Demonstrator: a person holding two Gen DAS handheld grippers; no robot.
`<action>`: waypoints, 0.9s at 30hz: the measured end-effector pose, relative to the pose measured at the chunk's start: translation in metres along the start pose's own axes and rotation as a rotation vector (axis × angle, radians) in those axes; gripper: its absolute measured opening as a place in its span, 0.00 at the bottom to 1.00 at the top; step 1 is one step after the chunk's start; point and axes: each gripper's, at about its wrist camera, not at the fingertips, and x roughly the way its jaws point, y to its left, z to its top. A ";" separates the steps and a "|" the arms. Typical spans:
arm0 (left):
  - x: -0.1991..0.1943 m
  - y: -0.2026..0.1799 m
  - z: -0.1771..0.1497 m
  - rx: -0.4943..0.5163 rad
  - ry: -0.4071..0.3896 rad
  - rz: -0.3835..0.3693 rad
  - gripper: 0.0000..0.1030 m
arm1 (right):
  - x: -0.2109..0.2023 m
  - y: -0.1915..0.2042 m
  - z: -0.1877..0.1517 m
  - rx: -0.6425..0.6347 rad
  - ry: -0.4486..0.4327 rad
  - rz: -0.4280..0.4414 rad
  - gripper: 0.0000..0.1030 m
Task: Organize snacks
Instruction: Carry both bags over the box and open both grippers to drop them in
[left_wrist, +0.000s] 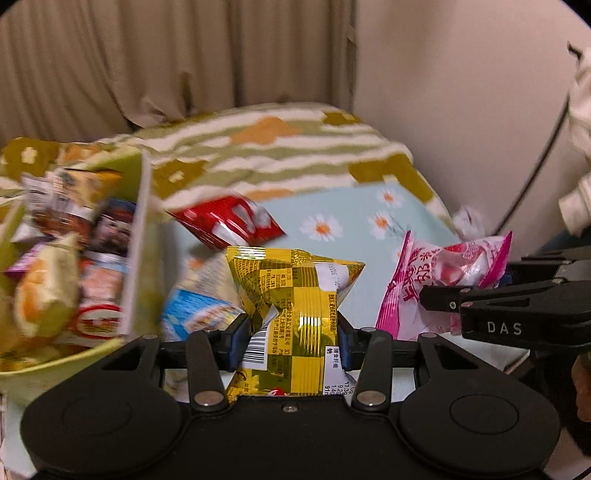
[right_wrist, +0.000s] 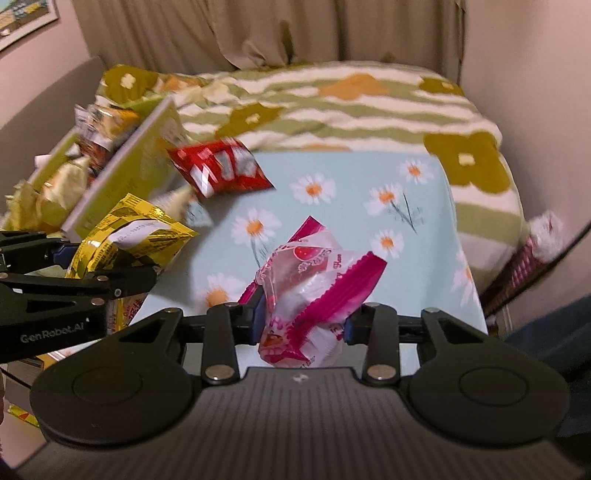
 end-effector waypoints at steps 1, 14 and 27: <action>-0.007 0.004 0.004 -0.016 -0.013 0.011 0.49 | -0.003 0.004 0.005 -0.010 -0.010 0.011 0.52; -0.075 0.116 0.043 -0.159 -0.157 0.210 0.49 | -0.017 0.102 0.094 -0.112 -0.155 0.178 0.52; -0.046 0.248 0.073 -0.195 -0.125 0.233 0.49 | 0.038 0.218 0.161 -0.135 -0.176 0.244 0.52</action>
